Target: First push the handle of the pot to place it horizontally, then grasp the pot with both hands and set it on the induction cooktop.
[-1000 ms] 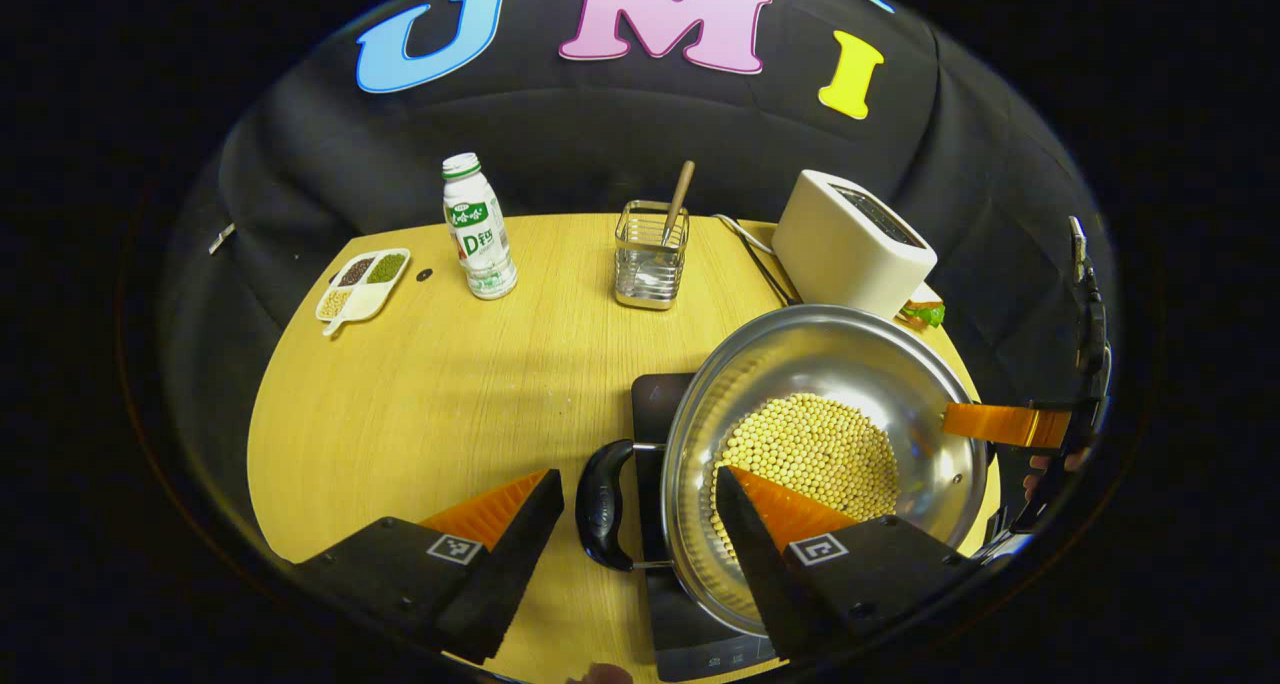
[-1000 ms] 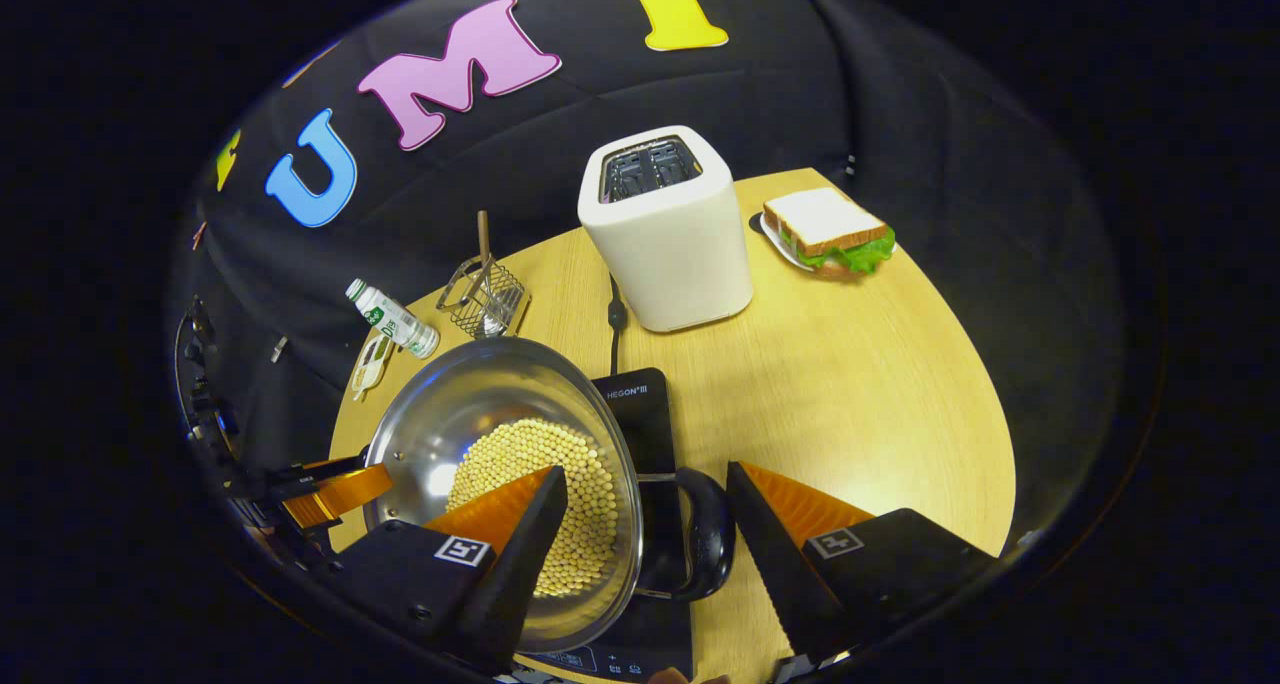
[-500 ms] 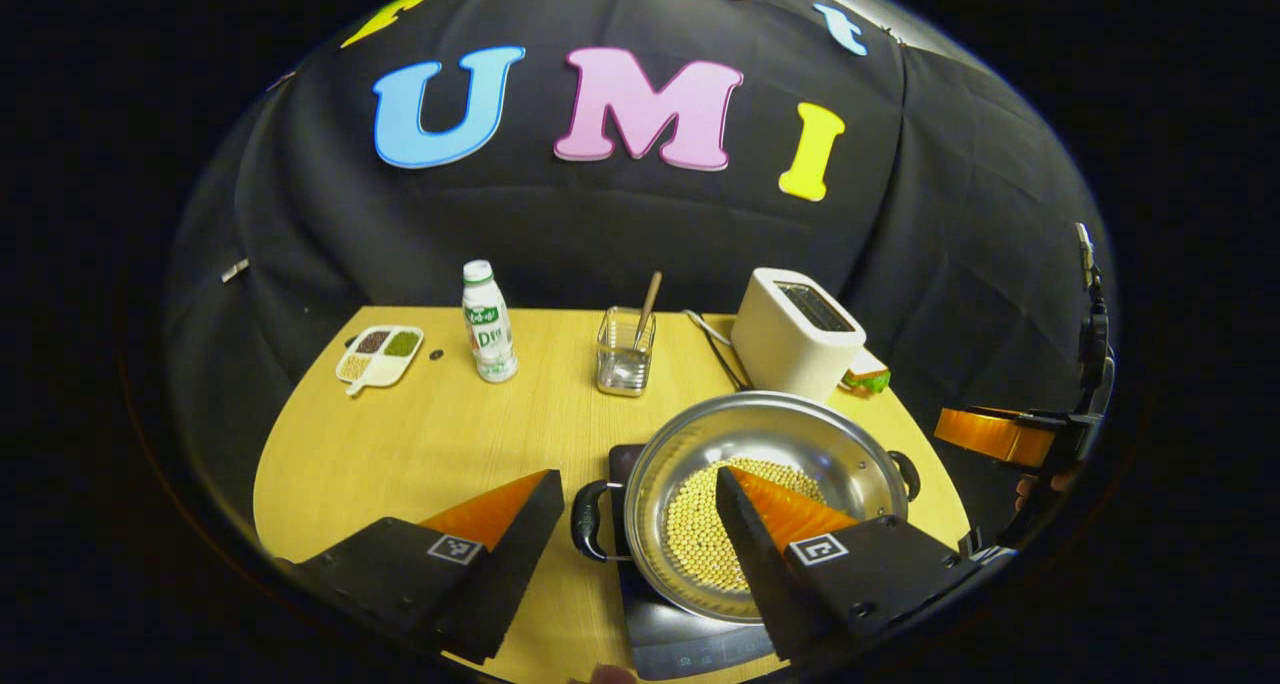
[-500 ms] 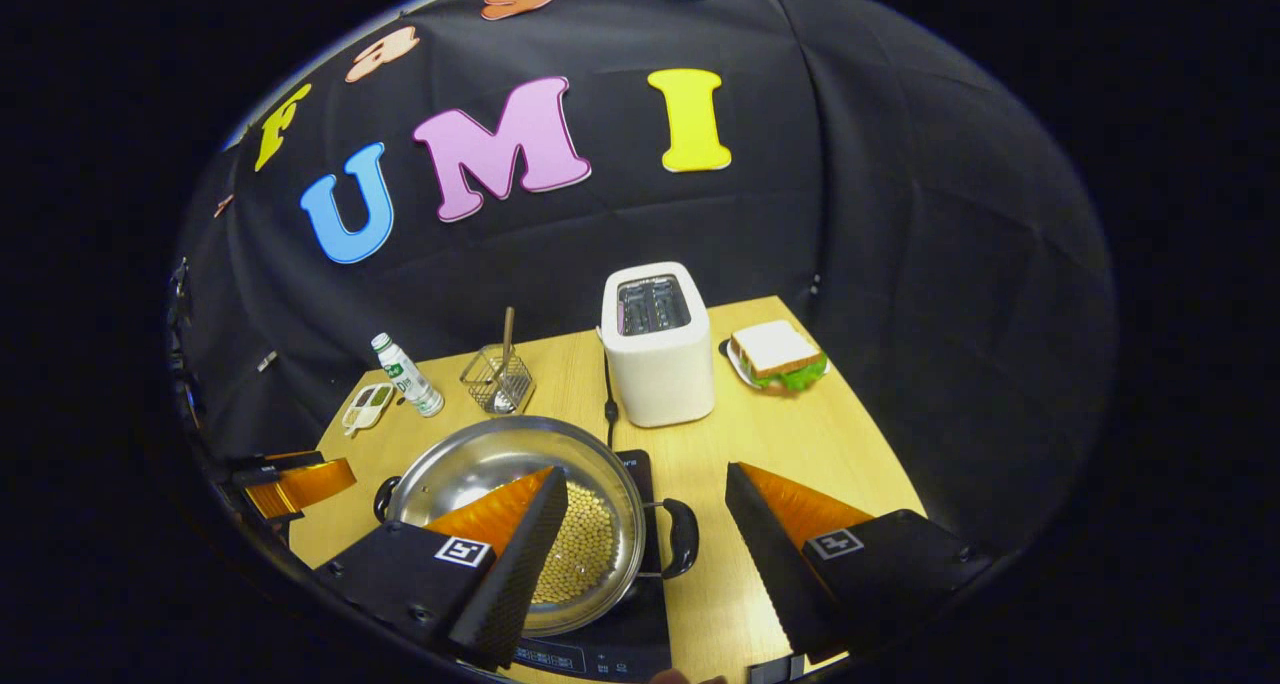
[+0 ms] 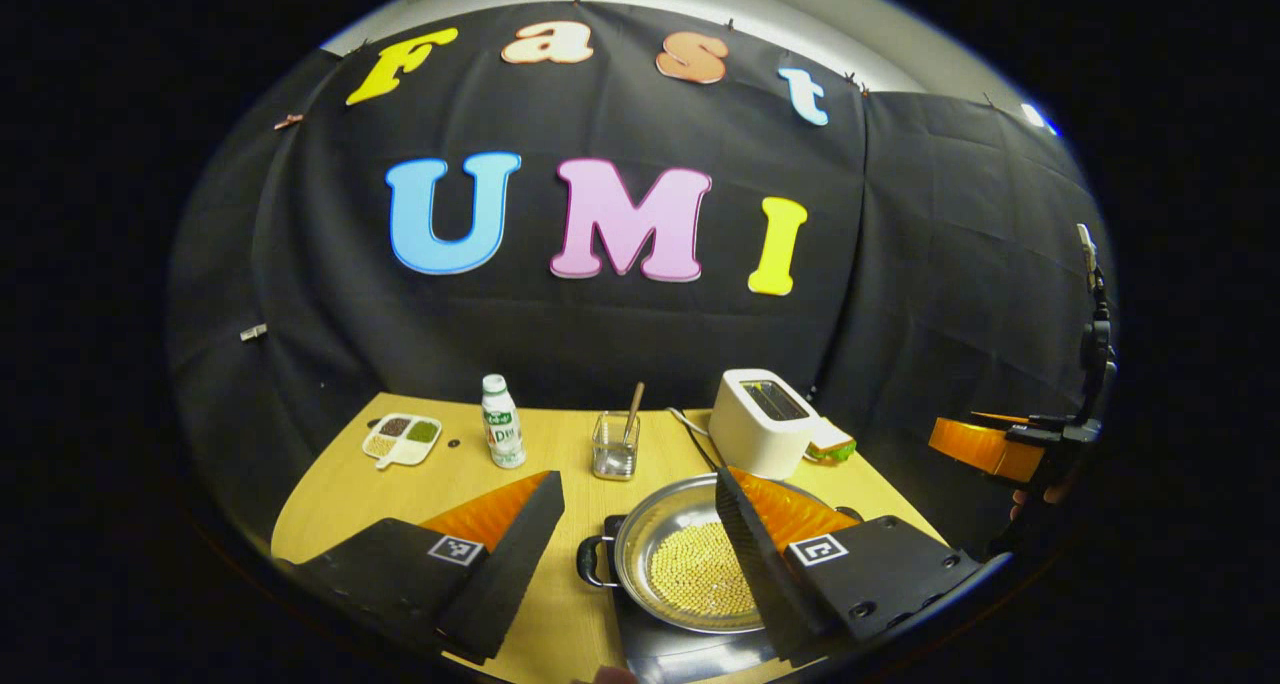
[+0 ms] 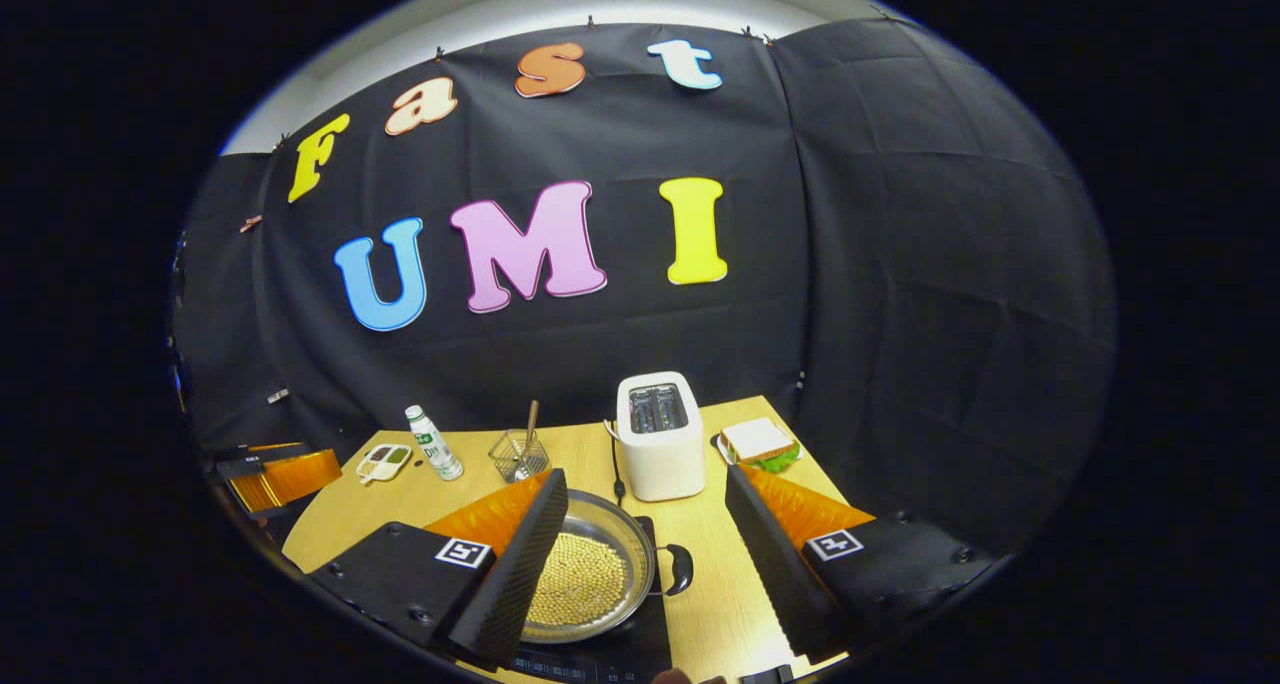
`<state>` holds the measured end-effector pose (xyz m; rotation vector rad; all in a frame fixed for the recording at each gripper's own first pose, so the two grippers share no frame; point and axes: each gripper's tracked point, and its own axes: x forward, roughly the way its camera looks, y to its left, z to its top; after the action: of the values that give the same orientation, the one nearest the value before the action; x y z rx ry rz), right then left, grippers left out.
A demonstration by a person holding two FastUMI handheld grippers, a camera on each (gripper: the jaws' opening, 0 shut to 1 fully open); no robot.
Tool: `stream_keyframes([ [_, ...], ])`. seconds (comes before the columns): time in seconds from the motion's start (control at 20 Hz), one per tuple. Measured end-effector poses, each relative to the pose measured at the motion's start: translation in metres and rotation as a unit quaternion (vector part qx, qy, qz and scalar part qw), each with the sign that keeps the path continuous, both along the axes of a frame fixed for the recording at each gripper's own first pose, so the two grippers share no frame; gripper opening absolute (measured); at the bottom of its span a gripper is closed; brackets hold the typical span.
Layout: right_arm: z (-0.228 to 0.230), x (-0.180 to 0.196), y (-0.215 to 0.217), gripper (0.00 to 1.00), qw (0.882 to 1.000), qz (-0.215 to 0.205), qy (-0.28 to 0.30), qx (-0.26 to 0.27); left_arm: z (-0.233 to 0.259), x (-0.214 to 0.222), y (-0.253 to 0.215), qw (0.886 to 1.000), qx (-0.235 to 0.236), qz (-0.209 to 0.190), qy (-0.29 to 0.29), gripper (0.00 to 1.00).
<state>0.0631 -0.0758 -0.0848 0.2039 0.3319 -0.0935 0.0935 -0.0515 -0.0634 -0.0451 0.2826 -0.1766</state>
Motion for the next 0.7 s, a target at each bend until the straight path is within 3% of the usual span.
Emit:
stream_keyframes([
  [0.7, 0.090, -0.054, 0.018, 0.98, 0.989, -0.001, -0.142, -0.038, 0.083, -0.071, 0.024, 0.991, 0.021, 0.020, -0.127, 0.95],
])
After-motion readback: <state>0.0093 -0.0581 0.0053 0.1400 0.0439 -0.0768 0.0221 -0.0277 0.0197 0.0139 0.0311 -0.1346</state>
